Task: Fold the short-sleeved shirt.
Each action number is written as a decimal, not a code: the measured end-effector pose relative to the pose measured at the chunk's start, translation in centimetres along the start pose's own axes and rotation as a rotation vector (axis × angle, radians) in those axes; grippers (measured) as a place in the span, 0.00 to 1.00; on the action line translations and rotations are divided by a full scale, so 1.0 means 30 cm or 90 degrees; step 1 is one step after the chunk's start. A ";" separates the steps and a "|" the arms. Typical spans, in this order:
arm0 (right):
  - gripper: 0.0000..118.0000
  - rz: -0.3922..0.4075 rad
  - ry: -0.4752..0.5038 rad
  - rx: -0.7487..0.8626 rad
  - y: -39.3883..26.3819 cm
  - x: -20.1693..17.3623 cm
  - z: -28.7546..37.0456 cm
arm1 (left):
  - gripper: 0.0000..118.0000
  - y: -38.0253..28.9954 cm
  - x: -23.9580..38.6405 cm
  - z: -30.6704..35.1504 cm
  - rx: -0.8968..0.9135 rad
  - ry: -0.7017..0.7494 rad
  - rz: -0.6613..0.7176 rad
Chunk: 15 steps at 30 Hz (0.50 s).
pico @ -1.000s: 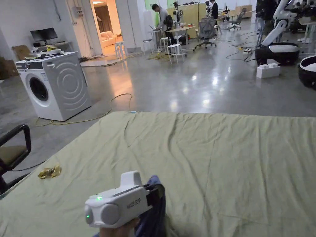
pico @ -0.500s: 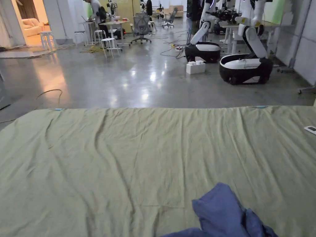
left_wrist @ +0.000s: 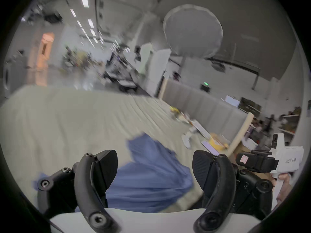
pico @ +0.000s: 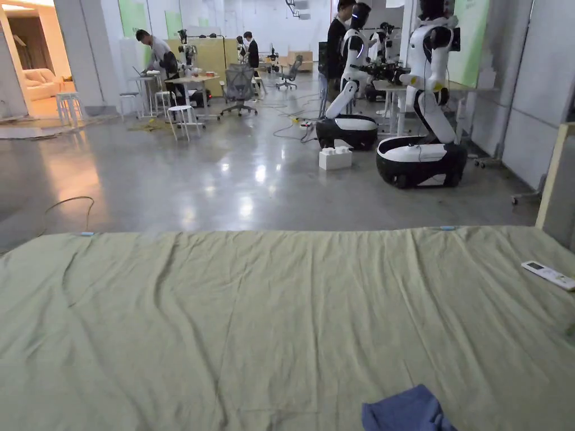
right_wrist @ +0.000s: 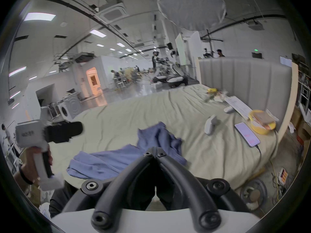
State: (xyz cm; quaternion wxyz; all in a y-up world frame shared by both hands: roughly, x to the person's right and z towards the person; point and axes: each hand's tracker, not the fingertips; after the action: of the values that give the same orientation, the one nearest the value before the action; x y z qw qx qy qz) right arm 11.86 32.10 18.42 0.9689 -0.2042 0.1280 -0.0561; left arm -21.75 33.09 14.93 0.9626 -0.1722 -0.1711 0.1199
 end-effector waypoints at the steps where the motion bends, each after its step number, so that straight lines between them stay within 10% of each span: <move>1: 0.00 0.008 0.013 0.009 0.011 -0.019 -0.009 | 0.78 0.028 -0.022 0.079 0.029 0.036 -0.014; 6: 0.00 0.010 0.051 0.050 0.073 -0.090 -0.040 | 0.76 0.094 -0.051 0.374 0.119 0.199 -0.102; 15: 0.00 0.061 0.098 0.111 0.173 -0.155 -0.031 | 0.17 0.097 -0.007 0.603 0.147 0.305 -0.164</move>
State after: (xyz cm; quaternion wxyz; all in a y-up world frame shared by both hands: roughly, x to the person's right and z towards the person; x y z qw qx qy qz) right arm 7.43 37.20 16.52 0.9718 -0.1078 0.2064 -0.0365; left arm -29.13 40.95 29.73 0.9961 -0.0621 0.0553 -0.0287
